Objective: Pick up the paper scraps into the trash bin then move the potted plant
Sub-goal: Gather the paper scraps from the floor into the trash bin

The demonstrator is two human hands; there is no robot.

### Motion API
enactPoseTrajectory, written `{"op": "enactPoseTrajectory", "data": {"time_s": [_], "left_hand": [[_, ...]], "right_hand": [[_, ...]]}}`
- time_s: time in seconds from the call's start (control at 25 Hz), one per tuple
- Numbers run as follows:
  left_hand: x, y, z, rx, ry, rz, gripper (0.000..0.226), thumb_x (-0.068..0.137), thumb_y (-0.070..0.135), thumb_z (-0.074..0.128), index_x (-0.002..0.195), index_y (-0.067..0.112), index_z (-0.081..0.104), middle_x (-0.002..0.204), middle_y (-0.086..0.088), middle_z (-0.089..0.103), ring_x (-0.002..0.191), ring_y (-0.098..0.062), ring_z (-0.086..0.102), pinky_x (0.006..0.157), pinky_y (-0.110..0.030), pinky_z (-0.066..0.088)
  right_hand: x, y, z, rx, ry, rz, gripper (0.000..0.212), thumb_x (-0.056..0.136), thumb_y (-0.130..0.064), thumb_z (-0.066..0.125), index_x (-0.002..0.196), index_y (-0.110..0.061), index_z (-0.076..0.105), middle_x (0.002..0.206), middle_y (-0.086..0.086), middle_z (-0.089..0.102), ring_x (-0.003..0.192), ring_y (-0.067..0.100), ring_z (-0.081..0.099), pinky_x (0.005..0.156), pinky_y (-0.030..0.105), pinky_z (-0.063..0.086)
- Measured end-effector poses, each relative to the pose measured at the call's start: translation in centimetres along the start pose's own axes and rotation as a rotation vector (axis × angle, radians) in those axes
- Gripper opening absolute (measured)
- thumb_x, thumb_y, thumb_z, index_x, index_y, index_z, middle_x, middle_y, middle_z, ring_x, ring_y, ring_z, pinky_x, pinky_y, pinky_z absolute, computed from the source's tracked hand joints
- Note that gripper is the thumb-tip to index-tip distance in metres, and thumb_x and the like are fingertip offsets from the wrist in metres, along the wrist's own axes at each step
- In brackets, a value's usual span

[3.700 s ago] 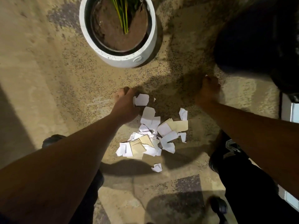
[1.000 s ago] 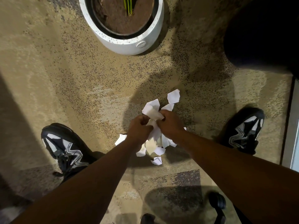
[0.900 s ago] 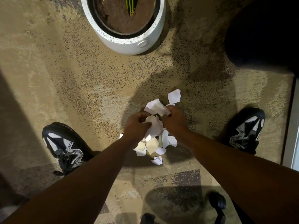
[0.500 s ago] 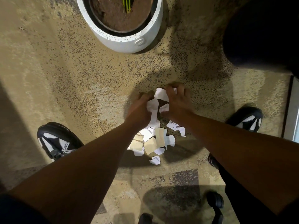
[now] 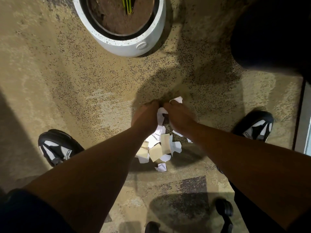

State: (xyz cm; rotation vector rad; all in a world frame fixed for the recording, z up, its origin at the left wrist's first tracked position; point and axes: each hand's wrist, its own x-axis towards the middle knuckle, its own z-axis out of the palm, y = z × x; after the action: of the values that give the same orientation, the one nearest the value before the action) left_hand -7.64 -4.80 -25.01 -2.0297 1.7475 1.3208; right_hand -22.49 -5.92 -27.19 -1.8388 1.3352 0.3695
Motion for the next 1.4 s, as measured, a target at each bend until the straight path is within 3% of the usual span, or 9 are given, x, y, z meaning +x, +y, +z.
{"op": "enactPoseTrajectory", "data": {"time_s": [0.16, 0.28, 0.44, 0.68, 0.8, 0.96, 1.08, 1.2, 1.4], "left_hand": [[-0.8, -1.4, 0.1, -0.123, -0.090, -0.170, 0.032, 0.084, 0.012, 0.064, 0.115, 0.019, 0.071, 0.107, -0.008, 0.073, 0.091, -0.029, 0.068, 0.072, -0.030, 0.053], [-1.4, -2.5, -0.9, -0.263, -0.065, -0.305, 0.030, 0.084, 0.011, 0.067, 0.113, 0.014, 0.073, 0.102, -0.011, 0.071, 0.083, -0.029, 0.065, 0.065, -0.027, 0.046], [-2.3, -3.0, -1.3, -0.372, -0.061, -0.403, 0.021, 0.083, 0.011, 0.068, 0.103, 0.015, 0.073, 0.097, -0.007, 0.068, 0.086, -0.026, 0.061, 0.066, -0.026, 0.040], [-1.8, -2.4, -1.5, -0.538, -0.032, -0.465, 0.018, 0.084, 0.016, 0.075, 0.102, 0.016, 0.072, 0.097, -0.007, 0.066, 0.067, -0.011, 0.055, 0.052, -0.022, 0.036], [-1.8, -2.1, -1.9, -0.637, -0.075, -0.483, 0.011, 0.084, 0.018, 0.077, 0.092, 0.017, 0.069, 0.092, -0.007, 0.064, 0.068, -0.016, 0.056, 0.054, -0.024, 0.042], [-3.0, -0.4, -4.5, -1.064, -0.130, -0.453, 0.019, 0.089, 0.012, 0.073, 0.108, 0.007, 0.070, 0.101, -0.019, 0.074, 0.084, -0.033, 0.070, 0.070, -0.042, 0.060], [-4.6, 2.4, -8.9, -1.400, -0.137, -0.342, 0.020, 0.094, 0.010, 0.066, 0.113, 0.006, 0.069, 0.100, -0.019, 0.074, 0.086, -0.034, 0.068, 0.078, -0.046, 0.055], [-6.7, 7.0, -13.9, -1.652, -0.228, -0.239, 0.029, 0.097, 0.011, 0.059, 0.124, 0.003, 0.064, 0.112, -0.023, 0.070, 0.090, -0.033, 0.066, 0.075, -0.040, 0.056], [-10.5, 14.9, -20.1, -1.726, -0.253, -0.123, 0.032, 0.095, 0.014, 0.057, 0.124, 0.001, 0.063, 0.108, -0.026, 0.068, 0.090, -0.034, 0.065, 0.067, -0.035, 0.058]], "right_hand": [[-1.2, -0.1, -0.5, 0.466, 0.071, 0.397, 0.022, 0.100, -0.021, 0.050, 0.118, -0.018, 0.063, 0.112, 0.002, 0.065, 0.104, 0.024, 0.062, 0.087, 0.031, 0.048], [-1.6, 0.0, -1.5, 0.299, 0.192, 0.401, 0.035, 0.099, -0.014, 0.054, 0.133, -0.016, 0.050, 0.124, 0.010, 0.061, 0.109, 0.032, 0.060, 0.092, 0.042, 0.052], [0.2, 0.6, -1.7, 0.195, 0.023, 0.442, 0.057, 0.090, -0.018, 0.069, 0.134, -0.018, 0.033, 0.125, 0.020, 0.060, 0.104, 0.043, 0.063, 0.081, 0.046, 0.054], [0.7, 1.2, -1.2, -0.022, -0.028, 0.339, 0.027, 0.095, -0.024, 0.060, 0.120, -0.014, 0.057, 0.118, 0.016, 0.066, 0.104, 0.039, 0.064, 0.081, 0.037, 0.051], [0.0, 0.8, -1.3, 0.359, 0.013, 0.469, 0.030, 0.093, -0.032, 0.065, 0.119, -0.017, 0.066, 0.116, 0.010, 0.069, 0.107, 0.032, 0.064, 0.089, 0.043, 0.055], [-1.9, -3.2, -4.8, 1.234, 0.158, 0.773, 0.026, 0.095, -0.028, 0.067, 0.116, -0.014, 0.061, 0.100, 0.007, 0.066, 0.088, 0.024, 0.067, 0.060, 0.033, 0.059], [-4.4, -7.7, -11.2, 1.828, 0.184, 0.868, 0.017, 0.100, -0.021, 0.059, 0.109, -0.007, 0.059, 0.087, 0.006, 0.064, 0.074, 0.015, 0.062, 0.047, 0.022, 0.053], [-7.9, -10.9, -18.2, 2.070, 0.317, 0.762, 0.017, 0.100, -0.022, 0.057, 0.095, -0.006, 0.062, 0.086, 0.009, 0.073, 0.076, 0.016, 0.068, 0.053, 0.023, 0.055], [-15.1, -15.8, -25.2, 1.966, 0.675, 0.725, 0.026, 0.098, -0.022, 0.062, 0.118, -0.007, 0.064, 0.111, 0.015, 0.075, 0.095, 0.020, 0.074, 0.072, 0.030, 0.058]]}}
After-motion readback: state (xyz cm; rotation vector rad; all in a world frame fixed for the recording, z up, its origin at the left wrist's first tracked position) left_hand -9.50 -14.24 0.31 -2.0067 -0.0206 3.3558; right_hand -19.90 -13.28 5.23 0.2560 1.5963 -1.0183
